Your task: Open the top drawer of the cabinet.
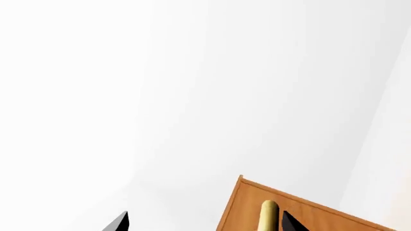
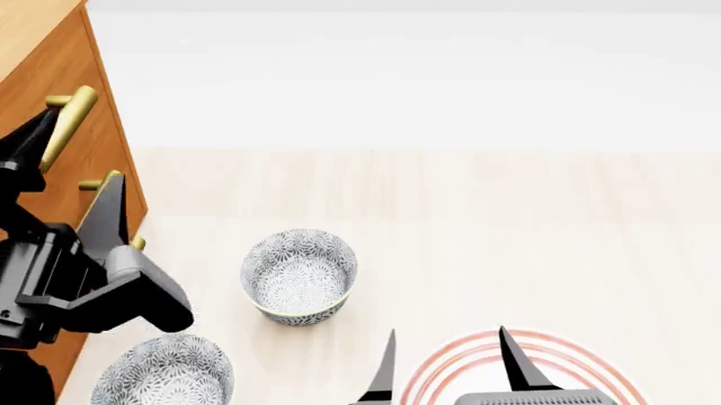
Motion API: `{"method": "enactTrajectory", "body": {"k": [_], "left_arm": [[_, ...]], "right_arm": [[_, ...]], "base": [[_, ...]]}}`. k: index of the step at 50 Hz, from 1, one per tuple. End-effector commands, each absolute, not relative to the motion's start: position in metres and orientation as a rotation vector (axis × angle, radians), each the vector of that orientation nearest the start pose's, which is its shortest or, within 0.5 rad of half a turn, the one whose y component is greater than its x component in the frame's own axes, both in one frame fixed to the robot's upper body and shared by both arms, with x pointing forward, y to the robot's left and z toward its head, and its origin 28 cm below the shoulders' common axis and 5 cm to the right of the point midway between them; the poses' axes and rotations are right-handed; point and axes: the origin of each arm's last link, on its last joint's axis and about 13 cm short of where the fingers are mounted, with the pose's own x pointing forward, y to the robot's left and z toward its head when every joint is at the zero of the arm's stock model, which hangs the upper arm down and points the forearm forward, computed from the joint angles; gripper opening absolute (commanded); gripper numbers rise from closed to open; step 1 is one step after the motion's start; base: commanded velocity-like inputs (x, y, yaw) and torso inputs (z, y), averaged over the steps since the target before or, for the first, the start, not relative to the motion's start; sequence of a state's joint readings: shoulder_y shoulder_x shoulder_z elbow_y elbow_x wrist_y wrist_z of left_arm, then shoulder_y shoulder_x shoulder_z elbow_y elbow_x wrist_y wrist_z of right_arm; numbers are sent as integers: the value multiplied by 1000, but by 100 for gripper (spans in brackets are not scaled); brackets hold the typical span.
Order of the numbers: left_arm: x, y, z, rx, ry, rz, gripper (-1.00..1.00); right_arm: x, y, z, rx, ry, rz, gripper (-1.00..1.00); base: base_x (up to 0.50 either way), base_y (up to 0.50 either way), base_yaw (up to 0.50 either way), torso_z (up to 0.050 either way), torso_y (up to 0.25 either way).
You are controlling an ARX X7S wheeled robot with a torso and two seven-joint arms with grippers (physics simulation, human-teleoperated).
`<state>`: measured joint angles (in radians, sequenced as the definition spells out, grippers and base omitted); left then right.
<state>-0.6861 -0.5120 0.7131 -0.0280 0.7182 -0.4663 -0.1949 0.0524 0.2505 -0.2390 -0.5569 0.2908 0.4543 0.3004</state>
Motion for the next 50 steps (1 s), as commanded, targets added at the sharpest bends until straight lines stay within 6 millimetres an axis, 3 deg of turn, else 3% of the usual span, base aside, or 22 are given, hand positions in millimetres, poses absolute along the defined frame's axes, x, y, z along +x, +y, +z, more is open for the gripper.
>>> {"method": "enactTrajectory", "body": {"k": [1, 19, 50], "left_arm": [[358, 269, 160, 1423, -320, 207, 100], [381, 287, 142, 1454, -218, 231, 100], [389, 309, 118, 1567, -126, 281, 100]], "right_arm": [[199, -84, 99, 23, -69, 78, 100], [202, -83, 97, 32, -65, 87, 100], [201, -83, 97, 41, -65, 94, 100]], "base": [[0, 0, 0, 0, 0], [0, 0, 0, 0, 0], [0, 0, 0, 0, 0]]}}
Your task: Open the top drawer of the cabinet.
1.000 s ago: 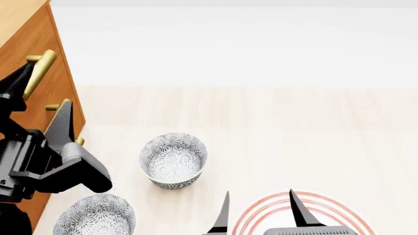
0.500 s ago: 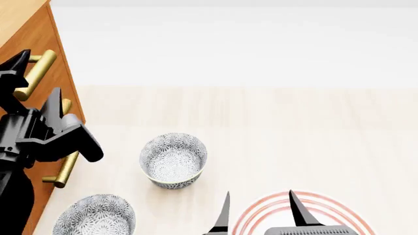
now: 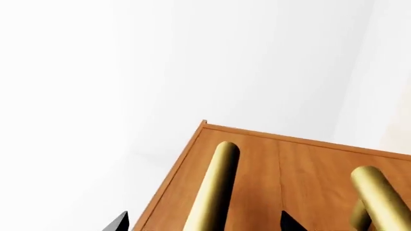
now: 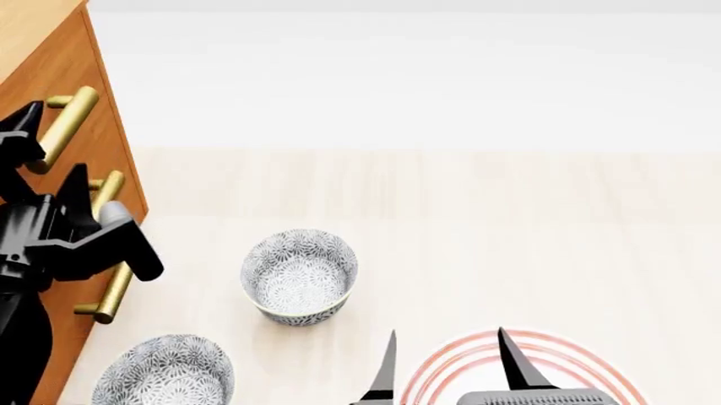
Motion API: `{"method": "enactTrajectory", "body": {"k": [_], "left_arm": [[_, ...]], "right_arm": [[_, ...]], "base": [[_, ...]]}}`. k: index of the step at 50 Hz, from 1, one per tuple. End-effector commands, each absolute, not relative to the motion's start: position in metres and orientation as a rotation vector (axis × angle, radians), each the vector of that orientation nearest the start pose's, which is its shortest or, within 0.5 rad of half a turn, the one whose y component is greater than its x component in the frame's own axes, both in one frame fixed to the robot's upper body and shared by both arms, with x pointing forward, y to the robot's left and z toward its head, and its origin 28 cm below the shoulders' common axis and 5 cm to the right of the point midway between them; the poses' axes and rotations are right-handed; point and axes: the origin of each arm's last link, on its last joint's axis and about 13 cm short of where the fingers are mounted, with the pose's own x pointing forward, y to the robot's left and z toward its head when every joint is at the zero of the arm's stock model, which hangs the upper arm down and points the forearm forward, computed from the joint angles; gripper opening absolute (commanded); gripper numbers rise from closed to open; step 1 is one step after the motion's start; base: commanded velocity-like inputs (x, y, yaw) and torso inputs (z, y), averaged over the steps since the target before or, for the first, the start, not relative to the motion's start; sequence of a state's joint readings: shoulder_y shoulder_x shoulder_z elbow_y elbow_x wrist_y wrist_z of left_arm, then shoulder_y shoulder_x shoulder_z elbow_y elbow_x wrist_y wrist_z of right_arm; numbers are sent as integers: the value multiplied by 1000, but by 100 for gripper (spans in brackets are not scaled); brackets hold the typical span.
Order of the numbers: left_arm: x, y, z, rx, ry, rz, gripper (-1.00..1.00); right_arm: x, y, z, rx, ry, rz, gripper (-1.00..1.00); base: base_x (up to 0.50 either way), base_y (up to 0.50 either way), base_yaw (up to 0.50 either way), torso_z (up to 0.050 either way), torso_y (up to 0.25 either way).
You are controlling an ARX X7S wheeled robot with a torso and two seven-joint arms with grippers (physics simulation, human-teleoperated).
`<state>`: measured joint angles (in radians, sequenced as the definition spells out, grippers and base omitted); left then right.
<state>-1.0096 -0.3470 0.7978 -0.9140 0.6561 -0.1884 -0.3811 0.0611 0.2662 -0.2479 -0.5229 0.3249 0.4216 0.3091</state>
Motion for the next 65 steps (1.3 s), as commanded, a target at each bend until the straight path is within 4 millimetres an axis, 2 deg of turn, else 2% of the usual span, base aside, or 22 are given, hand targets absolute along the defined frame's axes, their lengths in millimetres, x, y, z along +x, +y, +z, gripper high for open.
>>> {"method": "enactTrajectory", "body": {"k": [1, 5, 6, 27, 32, 38, 49, 65], "left_arm": [[389, 309, 117, 1571, -126, 286, 100], [389, 310, 116, 1572, -116, 301, 100], [388, 311, 116, 1593, -111, 312, -100], [382, 307, 122, 1581, -142, 304, -100], [382, 299, 127, 1566, -162, 294, -100], [382, 277, 138, 1537, -191, 265, -100], [382, 244, 144, 1549, -268, 186, -100], [378, 238, 142, 1561, -280, 165, -100]], "right_arm": [[201, -83, 98, 40, -65, 94, 100], [200, -82, 98, 40, -66, 95, 100], [200, -82, 98, 39, -66, 95, 100], [200, -82, 95, 40, -65, 93, 100], [200, -82, 95, 40, -62, 94, 100], [200, -81, 94, 39, -60, 98, 100], [199, -84, 95, 41, -62, 90, 100], [197, -83, 97, 42, -68, 96, 100]], "base": [[0, 0, 0, 0, 0], [0, 0, 0, 0, 0], [0, 0, 0, 0, 0], [-1, 0, 1, 0, 0], [-6, 0, 3, 0, 0], [-2, 0, 0, 0, 0], [-2, 0, 0, 0, 0], [-5, 0, 2, 0, 0]]}}
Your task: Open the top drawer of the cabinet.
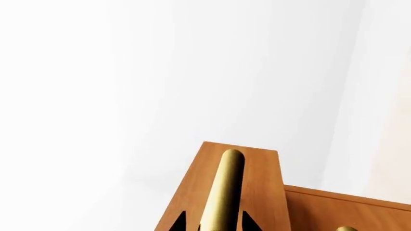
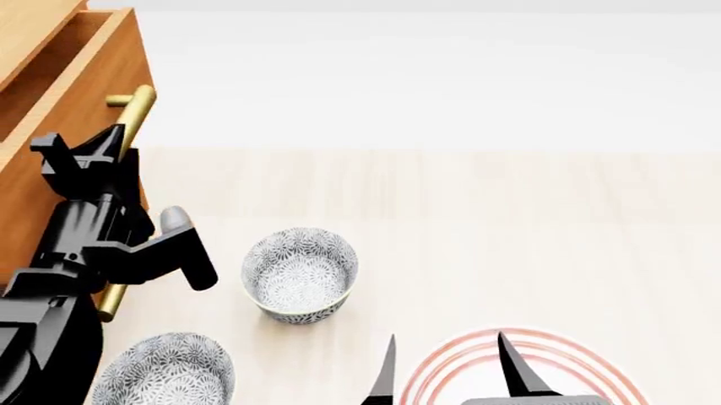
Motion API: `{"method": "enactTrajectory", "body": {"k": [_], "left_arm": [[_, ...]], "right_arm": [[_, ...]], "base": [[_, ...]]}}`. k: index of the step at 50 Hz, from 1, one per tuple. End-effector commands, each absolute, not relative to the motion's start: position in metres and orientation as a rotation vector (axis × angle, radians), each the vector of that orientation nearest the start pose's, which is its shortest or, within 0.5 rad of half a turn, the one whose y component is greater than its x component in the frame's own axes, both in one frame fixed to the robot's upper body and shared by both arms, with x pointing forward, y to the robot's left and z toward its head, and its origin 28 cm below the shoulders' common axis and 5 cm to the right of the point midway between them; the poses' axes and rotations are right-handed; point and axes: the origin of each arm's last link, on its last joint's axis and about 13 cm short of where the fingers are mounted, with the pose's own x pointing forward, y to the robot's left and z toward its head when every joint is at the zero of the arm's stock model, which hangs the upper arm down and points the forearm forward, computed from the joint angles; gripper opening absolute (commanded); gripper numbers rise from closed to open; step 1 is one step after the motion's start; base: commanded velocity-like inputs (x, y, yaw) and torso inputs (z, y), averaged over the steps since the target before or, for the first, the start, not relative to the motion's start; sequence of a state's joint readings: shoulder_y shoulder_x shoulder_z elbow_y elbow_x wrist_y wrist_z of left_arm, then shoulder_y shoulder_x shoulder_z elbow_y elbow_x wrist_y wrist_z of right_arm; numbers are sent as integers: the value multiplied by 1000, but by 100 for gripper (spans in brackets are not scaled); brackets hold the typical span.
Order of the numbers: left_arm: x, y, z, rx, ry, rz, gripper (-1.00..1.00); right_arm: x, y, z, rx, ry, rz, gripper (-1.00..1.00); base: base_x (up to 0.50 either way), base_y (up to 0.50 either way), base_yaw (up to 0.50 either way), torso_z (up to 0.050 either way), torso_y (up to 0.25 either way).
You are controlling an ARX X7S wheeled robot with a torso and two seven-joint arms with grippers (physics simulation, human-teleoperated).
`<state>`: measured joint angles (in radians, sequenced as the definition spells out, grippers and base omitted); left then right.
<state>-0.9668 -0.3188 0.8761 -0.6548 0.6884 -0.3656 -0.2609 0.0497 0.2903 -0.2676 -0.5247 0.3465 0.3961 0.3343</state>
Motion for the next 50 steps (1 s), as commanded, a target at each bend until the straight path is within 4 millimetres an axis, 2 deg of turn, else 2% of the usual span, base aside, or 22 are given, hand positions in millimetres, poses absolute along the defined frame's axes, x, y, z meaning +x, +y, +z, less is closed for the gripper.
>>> {"method": "enactTrajectory", "body": {"k": [1, 15, 30, 31, 50], "left_arm": [[378, 237, 142, 1561, -282, 164, -100], [375, 228, 142, 1551, -303, 140, -100], [376, 229, 140, 1560, -301, 137, -100], [378, 230, 140, 1554, -306, 162, 100], [374, 226, 141, 1571, -311, 149, 100]], "right_arm": [[197, -83, 97, 42, -68, 96, 100], [197, -83, 97, 41, -66, 93, 100], [197, -88, 94, 26, -72, 57, 100], [197, -88, 94, 27, -72, 57, 100], [196, -90, 92, 28, -72, 56, 100]], "base": [[-14, 0, 3, 0, 0], [-7, 0, 3, 0, 1], [-7, 0, 3, 0, 2], [-12, 0, 0, 0, 0], [0, 0, 0, 0, 0]]}}
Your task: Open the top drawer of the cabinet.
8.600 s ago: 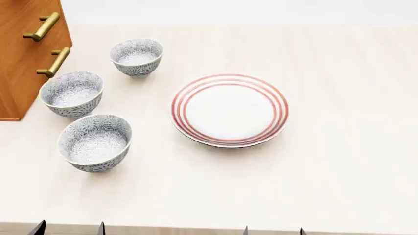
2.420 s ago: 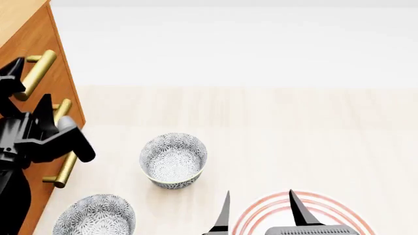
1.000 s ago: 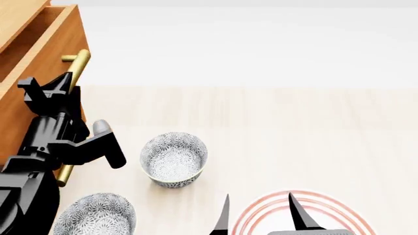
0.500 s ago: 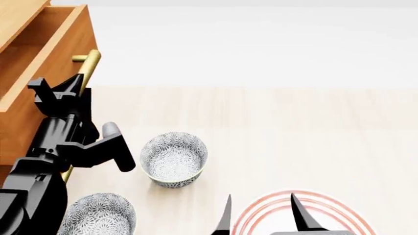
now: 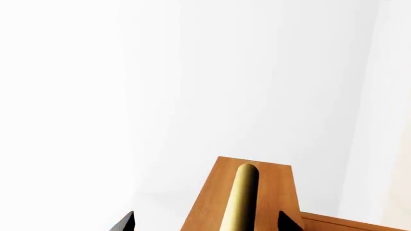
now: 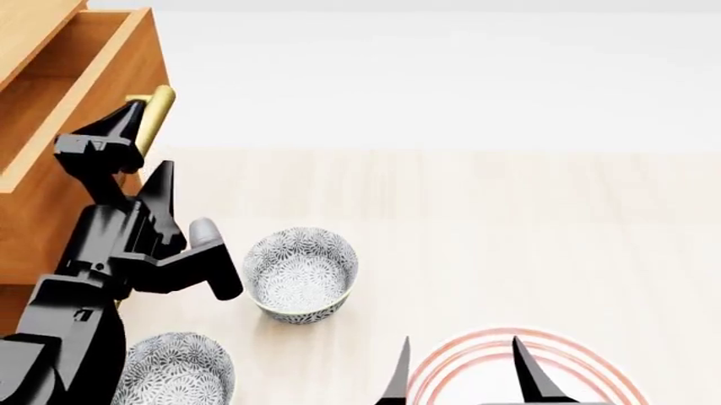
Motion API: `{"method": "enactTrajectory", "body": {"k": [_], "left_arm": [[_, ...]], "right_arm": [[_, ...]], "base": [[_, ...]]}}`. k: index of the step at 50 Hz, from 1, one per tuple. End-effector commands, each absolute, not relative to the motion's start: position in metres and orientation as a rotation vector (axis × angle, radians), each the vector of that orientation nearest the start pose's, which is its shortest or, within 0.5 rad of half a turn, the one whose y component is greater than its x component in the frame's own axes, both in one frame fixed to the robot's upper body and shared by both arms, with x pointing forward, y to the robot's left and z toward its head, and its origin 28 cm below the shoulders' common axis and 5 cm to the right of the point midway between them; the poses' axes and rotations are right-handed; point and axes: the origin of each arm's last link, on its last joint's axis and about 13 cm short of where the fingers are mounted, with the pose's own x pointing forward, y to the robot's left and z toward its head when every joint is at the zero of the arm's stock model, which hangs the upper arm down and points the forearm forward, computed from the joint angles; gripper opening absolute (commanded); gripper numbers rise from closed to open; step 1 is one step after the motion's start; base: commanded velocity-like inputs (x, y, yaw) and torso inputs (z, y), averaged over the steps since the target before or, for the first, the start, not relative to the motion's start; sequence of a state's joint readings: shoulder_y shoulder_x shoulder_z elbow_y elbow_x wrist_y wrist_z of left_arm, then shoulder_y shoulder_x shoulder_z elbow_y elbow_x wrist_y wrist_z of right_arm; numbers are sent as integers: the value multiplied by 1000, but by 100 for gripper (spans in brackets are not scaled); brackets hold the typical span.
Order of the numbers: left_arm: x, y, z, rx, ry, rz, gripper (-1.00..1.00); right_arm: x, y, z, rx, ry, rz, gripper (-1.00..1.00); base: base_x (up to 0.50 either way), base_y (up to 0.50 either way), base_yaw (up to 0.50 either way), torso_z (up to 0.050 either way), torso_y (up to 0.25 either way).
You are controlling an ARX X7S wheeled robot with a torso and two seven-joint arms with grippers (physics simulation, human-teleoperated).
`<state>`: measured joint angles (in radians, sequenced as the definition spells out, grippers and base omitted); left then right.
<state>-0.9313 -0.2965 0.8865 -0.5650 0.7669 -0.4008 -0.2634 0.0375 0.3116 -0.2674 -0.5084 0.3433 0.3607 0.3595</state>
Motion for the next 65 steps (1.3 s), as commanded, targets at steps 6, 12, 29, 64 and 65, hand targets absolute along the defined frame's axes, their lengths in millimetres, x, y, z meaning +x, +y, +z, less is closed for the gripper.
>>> {"method": "enactTrajectory", "body": {"k": [6, 12, 29, 64, 65], "left_arm": [[372, 216, 146, 1571, -322, 134, 100], [360, 190, 162, 1537, -403, 85, 100], [329, 159, 207, 1509, -491, 93, 100], [295, 166, 415, 885, -203, -62, 100], [296, 167, 415, 857, -182, -66, 100]], "right_arm": [[198, -89, 91, 29, -70, 59, 100], [198, -89, 94, 28, -74, 60, 100], [194, -93, 100, 31, -93, 52, 100], [186, -105, 100, 53, -117, 36, 100], [186, -105, 99, 52, -117, 35, 100]], "base": [[0, 0, 0, 0, 0], [0, 0, 0, 0, 0], [0, 0, 0, 0, 0], [0, 0, 0, 0, 0], [0, 0, 0, 0, 0]]}}
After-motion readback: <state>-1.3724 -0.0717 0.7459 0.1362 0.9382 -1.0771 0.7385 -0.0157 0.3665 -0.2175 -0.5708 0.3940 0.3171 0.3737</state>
